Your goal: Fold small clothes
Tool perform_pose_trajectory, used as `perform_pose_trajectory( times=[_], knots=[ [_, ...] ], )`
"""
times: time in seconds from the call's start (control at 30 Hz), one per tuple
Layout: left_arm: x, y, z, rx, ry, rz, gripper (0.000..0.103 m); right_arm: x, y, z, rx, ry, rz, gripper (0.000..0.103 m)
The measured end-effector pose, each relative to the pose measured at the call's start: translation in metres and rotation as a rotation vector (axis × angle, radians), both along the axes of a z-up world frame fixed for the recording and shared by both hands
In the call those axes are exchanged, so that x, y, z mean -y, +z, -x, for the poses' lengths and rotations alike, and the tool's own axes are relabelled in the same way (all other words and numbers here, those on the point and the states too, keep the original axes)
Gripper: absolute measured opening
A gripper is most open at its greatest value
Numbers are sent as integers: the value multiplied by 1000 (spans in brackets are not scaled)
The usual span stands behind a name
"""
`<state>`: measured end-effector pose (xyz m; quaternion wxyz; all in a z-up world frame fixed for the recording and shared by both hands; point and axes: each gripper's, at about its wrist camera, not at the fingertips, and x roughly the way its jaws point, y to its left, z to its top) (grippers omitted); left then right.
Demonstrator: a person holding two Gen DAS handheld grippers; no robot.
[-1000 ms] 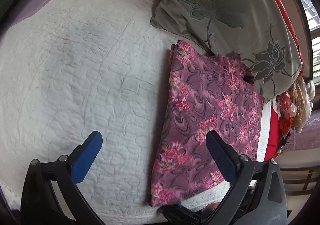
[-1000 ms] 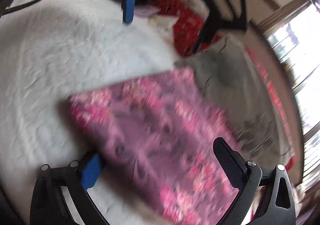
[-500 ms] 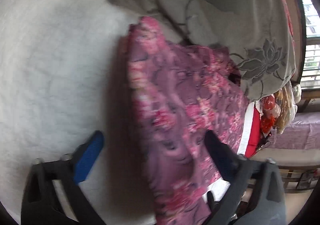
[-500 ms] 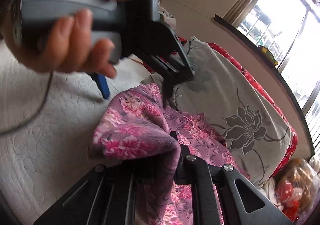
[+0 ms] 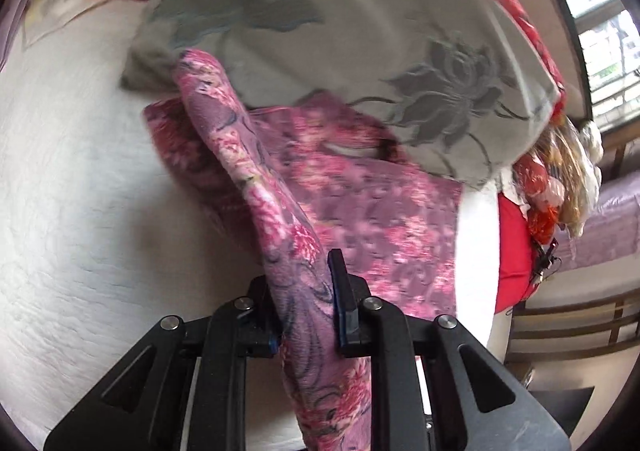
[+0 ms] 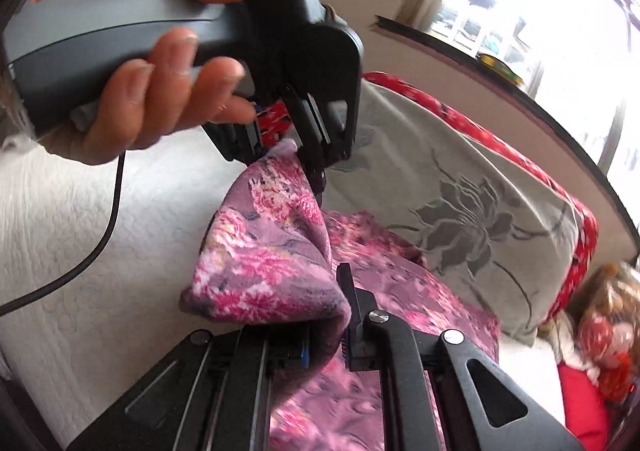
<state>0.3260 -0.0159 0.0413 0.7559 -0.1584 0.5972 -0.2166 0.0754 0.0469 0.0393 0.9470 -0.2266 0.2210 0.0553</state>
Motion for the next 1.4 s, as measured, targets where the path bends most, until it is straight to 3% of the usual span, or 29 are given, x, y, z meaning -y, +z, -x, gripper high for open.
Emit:
perform_pose_trajectory(
  times=[0.33,0.6,0.67,0.73,0.83,0.9,0.97,1.03,1.1,1.13,1.27,1.4],
  knots=[
    [108,30,18,45,-110,-9,17,96,20,24,-50,-157,-246,9],
    [218,4,36,12,-252,-68,18,177,12,45,-148,-317,-442,10],
    [236,-6,40,-13,-273,-74,29,195,4,46,-194,-349,-497,12],
    [245,-12,43,-41,-258,-72,30,213,-8,46,-245,-392,-547,12],
    [239,-7,45,-53,-243,-29,32,241,-36,43,-356,-471,-645,17],
    [217,3,42,-11,-218,-32,41,258,-45,45,-407,-496,-724,27],
    [184,11,37,42,-149,-35,64,274,-37,54,-377,-502,-758,28],
    [146,8,33,79,-64,-49,66,290,-18,60,-297,-511,-779,31],
    [113,-7,30,48,3,-58,66,306,1,52,-235,-514,-829,54],
    [101,-16,31,25,30,-50,66,313,7,42,-232,-502,-857,58],
    [75,-56,43,-74,70,-20,66,314,12,-27,-309,-414,-902,58],
    [66,-71,54,-97,59,-18,66,297,-13,-92,-424,-383,-872,51]
  ],
)
